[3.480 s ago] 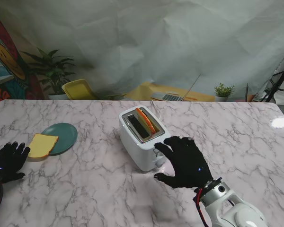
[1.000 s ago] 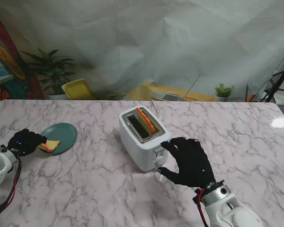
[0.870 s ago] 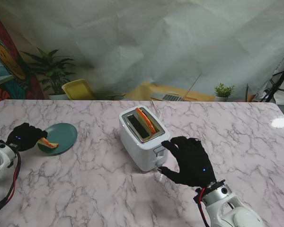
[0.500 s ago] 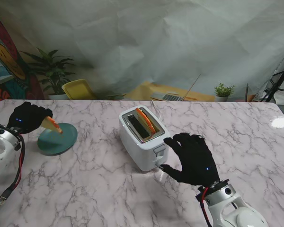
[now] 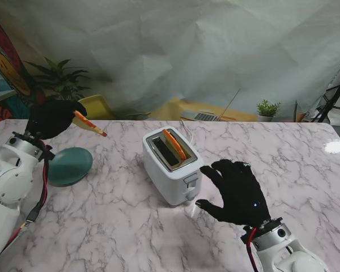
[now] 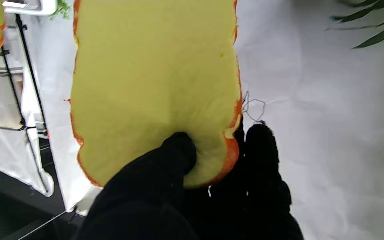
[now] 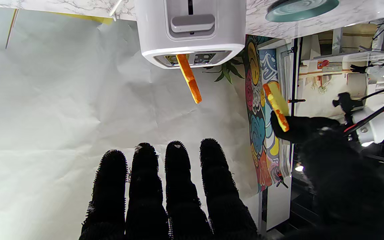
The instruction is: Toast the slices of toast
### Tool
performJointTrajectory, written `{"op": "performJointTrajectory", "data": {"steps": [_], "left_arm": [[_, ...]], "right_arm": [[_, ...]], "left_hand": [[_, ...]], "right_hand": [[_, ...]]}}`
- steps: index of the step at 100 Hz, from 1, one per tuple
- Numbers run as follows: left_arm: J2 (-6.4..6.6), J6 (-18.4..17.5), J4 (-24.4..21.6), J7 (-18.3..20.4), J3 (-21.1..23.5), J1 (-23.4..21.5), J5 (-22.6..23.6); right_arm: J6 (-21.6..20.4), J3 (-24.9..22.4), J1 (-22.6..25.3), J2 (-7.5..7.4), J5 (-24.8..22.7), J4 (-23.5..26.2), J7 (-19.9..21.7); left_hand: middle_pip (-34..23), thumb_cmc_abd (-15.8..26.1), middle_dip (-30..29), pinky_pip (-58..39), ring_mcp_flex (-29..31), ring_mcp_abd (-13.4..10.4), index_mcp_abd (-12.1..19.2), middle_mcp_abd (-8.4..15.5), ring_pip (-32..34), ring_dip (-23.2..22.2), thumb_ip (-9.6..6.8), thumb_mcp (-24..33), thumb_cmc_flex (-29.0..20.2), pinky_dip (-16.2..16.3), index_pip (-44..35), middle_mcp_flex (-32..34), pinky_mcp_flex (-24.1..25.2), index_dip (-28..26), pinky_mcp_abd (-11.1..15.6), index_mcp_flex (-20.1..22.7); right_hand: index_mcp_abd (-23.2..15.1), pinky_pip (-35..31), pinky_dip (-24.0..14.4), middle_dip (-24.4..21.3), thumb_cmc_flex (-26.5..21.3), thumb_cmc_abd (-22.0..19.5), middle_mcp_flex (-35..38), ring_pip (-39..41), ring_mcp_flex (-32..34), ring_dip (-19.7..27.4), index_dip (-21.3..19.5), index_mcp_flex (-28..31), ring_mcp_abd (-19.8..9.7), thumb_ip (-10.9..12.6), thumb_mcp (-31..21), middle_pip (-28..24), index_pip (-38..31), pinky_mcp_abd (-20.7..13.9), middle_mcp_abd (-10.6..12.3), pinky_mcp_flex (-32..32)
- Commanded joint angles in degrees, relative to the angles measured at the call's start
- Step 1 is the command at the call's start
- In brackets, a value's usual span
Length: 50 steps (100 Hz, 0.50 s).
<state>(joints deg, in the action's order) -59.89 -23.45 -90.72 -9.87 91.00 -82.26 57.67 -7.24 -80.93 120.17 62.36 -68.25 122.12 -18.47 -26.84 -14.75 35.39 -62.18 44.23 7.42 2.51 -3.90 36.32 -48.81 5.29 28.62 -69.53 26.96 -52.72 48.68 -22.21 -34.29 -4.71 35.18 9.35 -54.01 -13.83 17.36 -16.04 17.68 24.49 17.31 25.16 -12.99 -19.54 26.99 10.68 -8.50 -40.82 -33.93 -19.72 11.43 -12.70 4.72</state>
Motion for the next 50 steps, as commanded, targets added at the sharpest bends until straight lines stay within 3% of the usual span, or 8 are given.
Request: {"op": "performJointTrajectory", "data": {"steps": [1,30,50], "left_arm": [[-1.06,-2.1,-2.2,0.6,-1.2,1.2,0.0],[-1.45,-8.6,-3.2,3.4,-6.4,5.0,-4.6],[-1.59,-9.8,-1.6,3.4,-10.3,7.1,-5.4]], "right_arm": [[-0.5,-0.3,0.9,-0.13,-0.2,0.7,-0.1],[-2.8,-1.6,2.4,-0.27,-0.8,1.6,0.4],[-4.2,-2.2,3.0,-0.42,-1.0,1.9,1.4]], "left_hand": [[-4.2,0.9,2.0,1.3,2.9,-0.3,7.2,4.5,0.6,-1.8,-0.18,1.9,-2.7,-1.3,-16.1,6.8,-0.2,-5.7,2.4,6.8],[-3.7,-0.3,2.2,1.7,4.2,-0.9,8.3,5.4,-1.1,-3.0,0.40,3.7,-1.5,-2.0,-16.7,7.7,-1.0,-7.4,2.8,7.4],[-3.5,-0.3,2.2,1.9,4.5,-0.9,8.4,5.5,-1.5,-3.1,0.49,4.1,-1.1,-2.0,-16.6,7.9,-1.4,-7.5,2.9,7.4]], "right_hand": [[-0.3,0.3,0.2,0.1,1.7,0.9,-0.1,-2.3,0.6,1.0,0.1,-0.1,-1.1,1.2,0.0,1.4,-0.5,-0.8,0.3,-0.1],[-0.2,0.5,0.3,0.0,2.0,1.4,-0.3,-2.5,0.3,1.1,0.2,-0.2,-1.6,1.2,-0.1,1.5,-0.4,-1.5,0.2,-0.3],[-0.1,1.4,0.7,-0.1,2.8,2.0,-1.9,-3.0,-0.8,1.3,0.4,-1.3,-2.1,1.0,0.0,2.0,0.2,-2.8,0.1,-0.9]]}}
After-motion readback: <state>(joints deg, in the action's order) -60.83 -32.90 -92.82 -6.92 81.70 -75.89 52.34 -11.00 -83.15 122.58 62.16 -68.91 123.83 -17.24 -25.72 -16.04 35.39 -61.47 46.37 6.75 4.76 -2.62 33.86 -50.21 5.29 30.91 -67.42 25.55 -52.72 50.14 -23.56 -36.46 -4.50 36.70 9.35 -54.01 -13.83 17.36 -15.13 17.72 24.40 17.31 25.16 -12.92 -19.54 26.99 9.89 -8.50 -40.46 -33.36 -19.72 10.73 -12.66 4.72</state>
